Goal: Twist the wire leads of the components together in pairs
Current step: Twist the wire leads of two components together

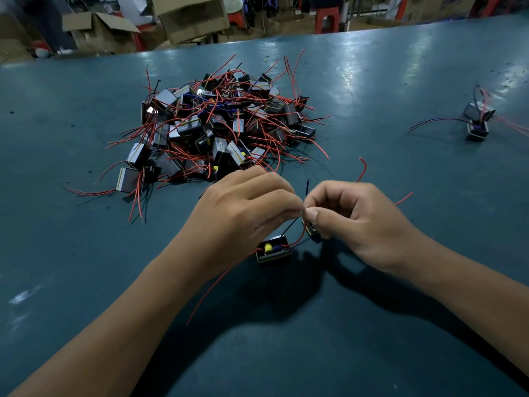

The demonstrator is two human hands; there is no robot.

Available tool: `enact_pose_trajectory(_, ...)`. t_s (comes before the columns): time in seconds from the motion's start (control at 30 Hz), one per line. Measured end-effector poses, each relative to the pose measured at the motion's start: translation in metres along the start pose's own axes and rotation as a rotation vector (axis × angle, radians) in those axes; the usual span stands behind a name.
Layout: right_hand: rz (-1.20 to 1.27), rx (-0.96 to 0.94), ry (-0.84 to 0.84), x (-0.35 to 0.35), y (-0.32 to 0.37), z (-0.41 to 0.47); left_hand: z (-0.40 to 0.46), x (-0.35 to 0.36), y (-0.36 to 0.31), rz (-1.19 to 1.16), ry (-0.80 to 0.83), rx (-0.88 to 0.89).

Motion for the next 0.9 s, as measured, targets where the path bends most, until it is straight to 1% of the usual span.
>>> enact_pose_trajectory(0.13,0.013,-0.009,0.005,0.001,0.001,0.0,0.002,0.004,-0.002,0.04,-0.003,-0.005)
enact_pose_trajectory(0.23,0.019,-0.017,-0.022,0.002,0.0,-0.001,0.001,0.007,-0.001,-0.022,0.002,-0.1)
enact_pose_trajectory(0.3,-0.036,-0.05,-0.081,0.001,0.001,-0.004,-0.001,0.01,0.002,-0.17,-0.006,-0.244)
enact_pose_trajectory(0.37,-0.199,-0.13,-0.167,-0.002,0.006,-0.006,-0.004,0.011,0.006,-0.337,-0.037,-0.388)
enact_pose_trajectory(0.43,-0.307,-0.196,-0.221,-0.003,0.011,-0.008,-0.006,0.013,0.007,-0.439,-0.043,-0.478)
enact_pose_trajectory(0.53,-0.364,-0.234,-0.254,-0.005,0.011,-0.009,-0.008,0.017,0.009,-0.576,-0.027,-0.578)
enact_pose_trajectory(0.63,-0.406,-0.256,-0.265,-0.005,0.012,-0.009,-0.009,0.021,0.012,-0.764,-0.066,-0.701)
enact_pose_trajectory(0.7,-0.375,-0.229,-0.247,-0.005,0.01,-0.008,-0.012,0.024,0.014,-0.881,-0.096,-0.794)
enact_pose_trajectory(0.73,-0.348,-0.202,-0.23,-0.005,0.008,-0.007,-0.013,0.023,0.015,-0.878,-0.099,-0.791)
enact_pose_trajectory(0.77,-0.319,-0.174,-0.208,-0.005,0.006,-0.006,-0.012,0.02,0.015,-0.809,-0.086,-0.729)
enact_pose_trajectory(0.87,-0.219,-0.114,-0.135,-0.004,0.002,-0.003,-0.004,0.006,0.008,-0.39,-0.002,-0.378)
enact_pose_trajectory(0.9,-0.185,-0.104,-0.11,-0.004,0.001,-0.002,-0.002,0.003,0.006,-0.292,0.015,-0.269)
Point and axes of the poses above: each hand's wrist, its own z-axis towards the middle knuckle, its own x-axis out of the palm, y = z × x, the point moved 5 cm from there along z, towards the middle knuckle, and after that the axes turned 13 degrees about -z, right-handed, at the moved point
